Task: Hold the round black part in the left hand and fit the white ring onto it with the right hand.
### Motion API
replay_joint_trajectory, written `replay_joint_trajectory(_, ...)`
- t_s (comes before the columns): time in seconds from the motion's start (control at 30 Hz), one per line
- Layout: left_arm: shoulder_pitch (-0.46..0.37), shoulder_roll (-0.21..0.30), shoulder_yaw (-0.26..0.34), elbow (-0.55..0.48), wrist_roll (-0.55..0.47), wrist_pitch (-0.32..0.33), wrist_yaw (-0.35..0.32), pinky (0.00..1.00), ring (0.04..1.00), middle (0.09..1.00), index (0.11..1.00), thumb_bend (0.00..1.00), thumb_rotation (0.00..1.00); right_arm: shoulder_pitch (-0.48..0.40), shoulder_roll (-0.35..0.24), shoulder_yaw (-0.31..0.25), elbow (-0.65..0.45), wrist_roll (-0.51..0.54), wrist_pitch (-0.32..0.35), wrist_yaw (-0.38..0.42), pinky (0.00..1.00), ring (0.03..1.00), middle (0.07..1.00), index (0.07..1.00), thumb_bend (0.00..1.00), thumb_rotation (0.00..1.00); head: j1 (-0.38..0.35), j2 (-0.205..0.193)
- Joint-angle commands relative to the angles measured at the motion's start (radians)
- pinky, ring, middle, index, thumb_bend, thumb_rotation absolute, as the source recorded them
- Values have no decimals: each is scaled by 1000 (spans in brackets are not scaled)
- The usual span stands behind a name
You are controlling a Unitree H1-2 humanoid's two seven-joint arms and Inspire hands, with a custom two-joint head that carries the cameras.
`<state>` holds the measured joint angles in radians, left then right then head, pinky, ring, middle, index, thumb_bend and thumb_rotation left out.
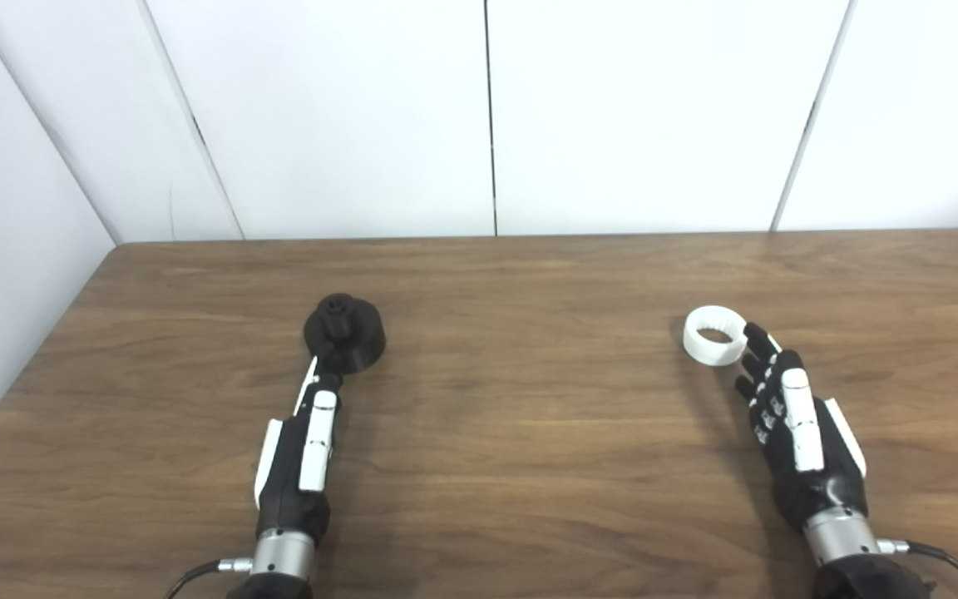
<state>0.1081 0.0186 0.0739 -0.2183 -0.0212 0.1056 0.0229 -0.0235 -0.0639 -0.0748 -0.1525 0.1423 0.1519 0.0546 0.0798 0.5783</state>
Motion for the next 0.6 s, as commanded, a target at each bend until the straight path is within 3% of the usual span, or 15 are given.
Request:
replay_joint_trajectory(0.0,-18,8,0,-27,-2,-34,-5,1000,1000,1000,1000,418,1000,-37,-2,1,-17,10,-15,8,1000,1000,997,941,428,1000,1,1)
replay_joint_trajectory(0.57,-16,11,-4,-38,-1,-12,-9,1000,1000,1000,1000,428,970,-37,-7,5,-19,6,-12,5,1000,1000,999,942,434,1000,11,3)
